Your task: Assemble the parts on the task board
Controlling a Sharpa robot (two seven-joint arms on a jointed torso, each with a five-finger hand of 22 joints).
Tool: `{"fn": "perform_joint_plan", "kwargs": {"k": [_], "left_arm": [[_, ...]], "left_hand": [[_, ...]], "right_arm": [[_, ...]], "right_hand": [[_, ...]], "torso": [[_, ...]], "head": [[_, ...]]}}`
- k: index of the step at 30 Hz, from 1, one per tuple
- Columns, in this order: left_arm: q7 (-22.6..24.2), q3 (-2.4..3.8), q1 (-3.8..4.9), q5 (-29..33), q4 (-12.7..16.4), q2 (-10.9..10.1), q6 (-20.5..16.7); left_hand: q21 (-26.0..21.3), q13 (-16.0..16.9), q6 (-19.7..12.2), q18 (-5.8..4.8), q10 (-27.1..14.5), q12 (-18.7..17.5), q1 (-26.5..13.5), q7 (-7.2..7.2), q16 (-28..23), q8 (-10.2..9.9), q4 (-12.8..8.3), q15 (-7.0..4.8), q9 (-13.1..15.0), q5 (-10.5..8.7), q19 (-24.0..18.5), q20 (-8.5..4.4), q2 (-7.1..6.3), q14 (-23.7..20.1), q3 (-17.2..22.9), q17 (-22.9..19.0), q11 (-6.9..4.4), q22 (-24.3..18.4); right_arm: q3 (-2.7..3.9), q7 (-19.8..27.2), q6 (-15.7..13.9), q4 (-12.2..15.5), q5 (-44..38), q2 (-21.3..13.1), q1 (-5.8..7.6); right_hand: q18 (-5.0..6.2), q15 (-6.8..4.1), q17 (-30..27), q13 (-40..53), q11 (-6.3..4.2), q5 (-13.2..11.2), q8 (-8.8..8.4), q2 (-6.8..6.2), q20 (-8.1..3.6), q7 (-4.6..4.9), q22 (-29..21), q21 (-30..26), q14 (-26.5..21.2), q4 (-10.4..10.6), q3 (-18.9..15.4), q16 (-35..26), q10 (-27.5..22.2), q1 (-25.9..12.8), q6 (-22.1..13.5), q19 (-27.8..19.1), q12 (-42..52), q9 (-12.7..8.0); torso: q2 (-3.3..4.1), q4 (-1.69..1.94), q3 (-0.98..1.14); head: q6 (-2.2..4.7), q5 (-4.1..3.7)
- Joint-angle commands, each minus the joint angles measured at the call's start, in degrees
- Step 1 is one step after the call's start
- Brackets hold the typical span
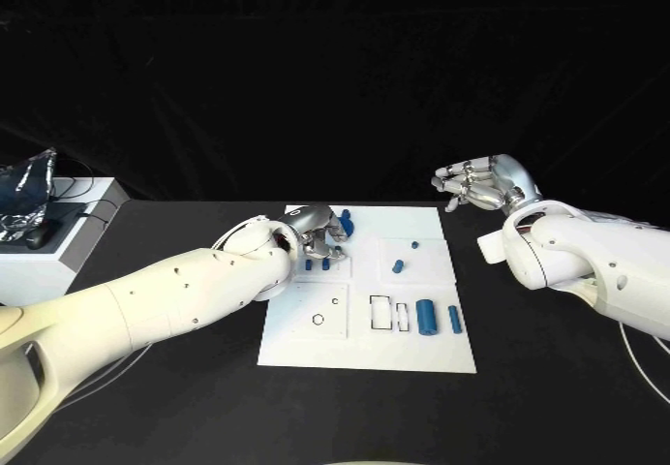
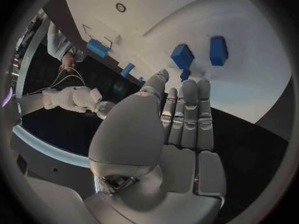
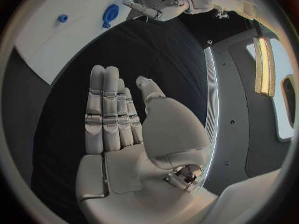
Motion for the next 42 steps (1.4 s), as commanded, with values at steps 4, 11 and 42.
{"fn": "perform_joint_plan", "kwargs": {"k": [4,11,42], "left_arm": [[-1.90,-0.13,0.09,-2.36,-1.17,0.82,2.84],[-2.53,-0.30,0.10,-2.23,-2.48,1.60,3.21],[-2.24,-0.68,0.28,-0.28,-4.60,3.08,3.65]], "left_hand": [[0.61,-0.10,0.56,1.38,0.03,-0.46,0.32,-0.04,1.84,-0.36,-0.28,0.04,-0.05,-0.18,-0.44,0.12,-0.17,-0.51,1.16,-1.90,0.49,1.13],[1.22,-0.11,0.86,1.64,1.18,-0.76,0.06,0.19,3.88,-0.42,-0.60,-0.14,-0.08,-0.11,-0.25,0.08,0.10,-0.46,3.03,-3.21,0.23,2.51],[4.31,-0.10,1.71,2.25,7.15,-4.76,-1.36,0.70,8.35,-0.52,-1.72,-1.05,-0.13,-0.27,0.25,-0.40,-0.08,0.80,10.96,-4.86,-1.02,5.94]], "right_arm": [[0.01,4.88,-0.99,-0.08,3.72,0.11,-0.02],[0.01,5.36,-0.74,-0.10,4.03,0.16,-0.02],[0.01,5.07,-0.26,0.02,4.11,0.25,-0.03]], "right_hand": [[-0.93,0.91,-4.42,-0.74,0.97,0.38,-0.38,-0.81,0.74,0.67,-8.43,0.12,1.61,0.26,1.76,-7.76,-0.80,0.13,0.02,-1.20,-3.17,-1.51],[-0.93,1.08,-9.60,-0.72,1.15,0.35,-0.41,-1.64,0.97,0.70,-19.44,0.45,7.41,0.77,3.74,-19.20,-0.72,-0.02,0.55,0.11,-4.73,-2.67],[-1.20,1.16,-11.45,-0.70,1.13,0.37,-0.36,-1.94,0.94,0.67,-31.05,4.64,7.44,1.22,3.52,-19.19,-0.68,-0.14,0.68,0.37,-4.70,-2.86]], "torso": [[0.01,-0.06,0.03],[0.04,0.00,0.05],[-0.06,0.03,0.01]], "head": [[-0.18,0.00],[-0.19,-0.11],[-1.01,-0.47]]}}
